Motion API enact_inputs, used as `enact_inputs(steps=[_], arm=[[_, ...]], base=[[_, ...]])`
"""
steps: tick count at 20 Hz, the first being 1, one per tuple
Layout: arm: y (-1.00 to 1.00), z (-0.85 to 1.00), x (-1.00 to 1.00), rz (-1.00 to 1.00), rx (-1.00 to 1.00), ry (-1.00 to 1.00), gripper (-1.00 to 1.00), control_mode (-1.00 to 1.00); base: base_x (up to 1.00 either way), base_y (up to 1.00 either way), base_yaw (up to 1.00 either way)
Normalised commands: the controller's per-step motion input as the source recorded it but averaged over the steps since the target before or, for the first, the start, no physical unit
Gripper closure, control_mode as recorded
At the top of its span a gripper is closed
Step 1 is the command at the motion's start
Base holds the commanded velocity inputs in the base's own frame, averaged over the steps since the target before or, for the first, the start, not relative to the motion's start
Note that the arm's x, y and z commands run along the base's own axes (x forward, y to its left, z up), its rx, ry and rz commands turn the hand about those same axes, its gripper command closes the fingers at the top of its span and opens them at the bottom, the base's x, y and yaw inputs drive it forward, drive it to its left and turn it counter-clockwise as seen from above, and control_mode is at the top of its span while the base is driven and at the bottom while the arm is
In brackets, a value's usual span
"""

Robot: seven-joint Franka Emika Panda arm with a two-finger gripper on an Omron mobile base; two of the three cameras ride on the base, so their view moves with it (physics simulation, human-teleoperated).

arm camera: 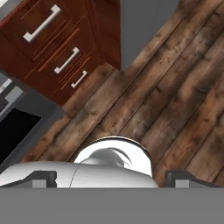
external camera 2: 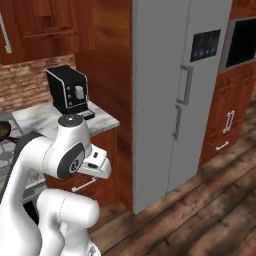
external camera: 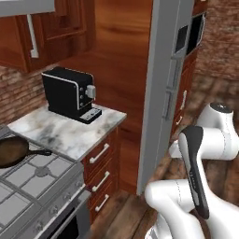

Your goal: Place one of the steaks on the plate and the other in the bowl. Then place the bowl in the fridge.

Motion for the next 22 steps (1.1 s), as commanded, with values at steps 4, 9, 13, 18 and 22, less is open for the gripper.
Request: enact_inputs(steps=[4, 9, 13, 18, 22], arm=[[0.00, 0.00, 0.00, 0.00, 0.00, 0.00, -1.00, 1.00], [0.00, 0.00, 0.00, 0.00, 0.00, 0.00, -1.00, 1.00], [0.00, 0.00, 0.00, 0.00, 0.00, 0.00, -1.00, 1.00], [0.00, 0.00, 0.00, 0.00, 0.00, 0.00, -1.00, 1.00], [0.00, 0.00, 0.00, 0.00, 0.00, 0.00, -1.00, 1.00]], base=[[0.64, -1.00, 0.21], [0.16, -0.95, 0.45], [0.00, -1.00, 0.53], [0.00, -0.98, 0.52], [-0.17, -0.71, 0.55]])
